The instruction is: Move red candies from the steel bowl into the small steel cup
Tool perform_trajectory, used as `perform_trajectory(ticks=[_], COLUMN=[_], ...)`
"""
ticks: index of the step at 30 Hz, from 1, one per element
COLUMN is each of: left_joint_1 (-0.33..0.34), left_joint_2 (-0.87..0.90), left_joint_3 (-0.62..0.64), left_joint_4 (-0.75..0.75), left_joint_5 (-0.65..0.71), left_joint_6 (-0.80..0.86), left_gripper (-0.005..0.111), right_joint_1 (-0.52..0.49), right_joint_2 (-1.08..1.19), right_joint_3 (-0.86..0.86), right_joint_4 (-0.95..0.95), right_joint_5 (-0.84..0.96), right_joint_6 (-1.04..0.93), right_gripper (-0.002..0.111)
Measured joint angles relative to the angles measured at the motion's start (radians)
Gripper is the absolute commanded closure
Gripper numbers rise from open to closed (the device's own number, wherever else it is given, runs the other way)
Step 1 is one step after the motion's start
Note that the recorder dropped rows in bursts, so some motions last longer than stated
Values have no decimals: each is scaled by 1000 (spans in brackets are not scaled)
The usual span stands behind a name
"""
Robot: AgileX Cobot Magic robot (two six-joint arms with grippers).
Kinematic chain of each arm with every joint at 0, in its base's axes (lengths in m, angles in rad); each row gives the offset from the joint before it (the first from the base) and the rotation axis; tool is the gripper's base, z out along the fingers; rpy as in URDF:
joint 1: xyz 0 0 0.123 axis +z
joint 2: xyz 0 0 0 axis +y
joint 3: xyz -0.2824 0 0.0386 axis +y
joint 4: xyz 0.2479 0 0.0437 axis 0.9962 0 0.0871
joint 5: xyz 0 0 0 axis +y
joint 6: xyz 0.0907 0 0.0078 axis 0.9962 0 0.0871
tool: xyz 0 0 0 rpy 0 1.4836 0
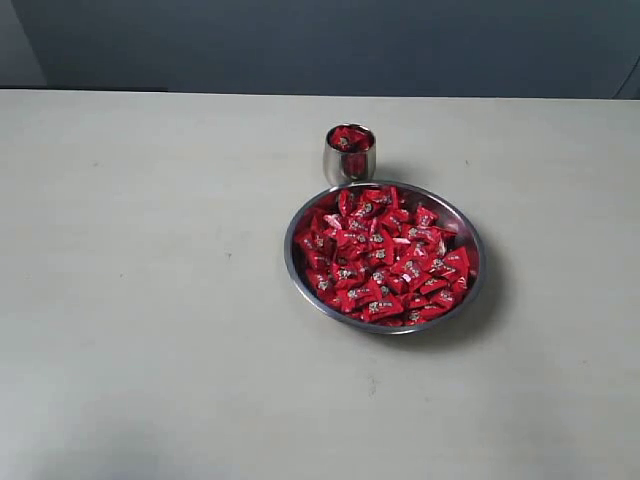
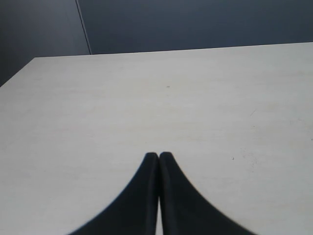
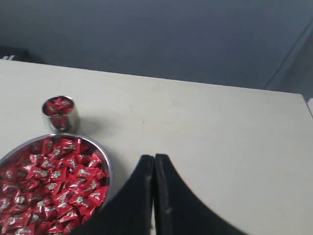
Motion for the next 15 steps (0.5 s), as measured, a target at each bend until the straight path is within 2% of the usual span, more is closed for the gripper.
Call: perform_trajectory(ticks=[4, 7, 15], left_joint_1=[0, 0, 0], left_joint_2=[0, 0, 0], left_joint_3=[0, 0, 0], left_joint_4=[0, 0, 0], left_joint_5=[0, 0, 0], left_joint_6=[0, 0, 0], left_gripper=[106, 106, 106], right_joint_1=[-104, -140, -154], right_joint_2=[-109, -201, -443], right_joint_3=[106, 192, 401], right_joint_4=[0, 0, 0], right_joint_5=[-57, -126, -199], right_joint_6=[0, -10, -17], right_gripper=[108, 108, 108])
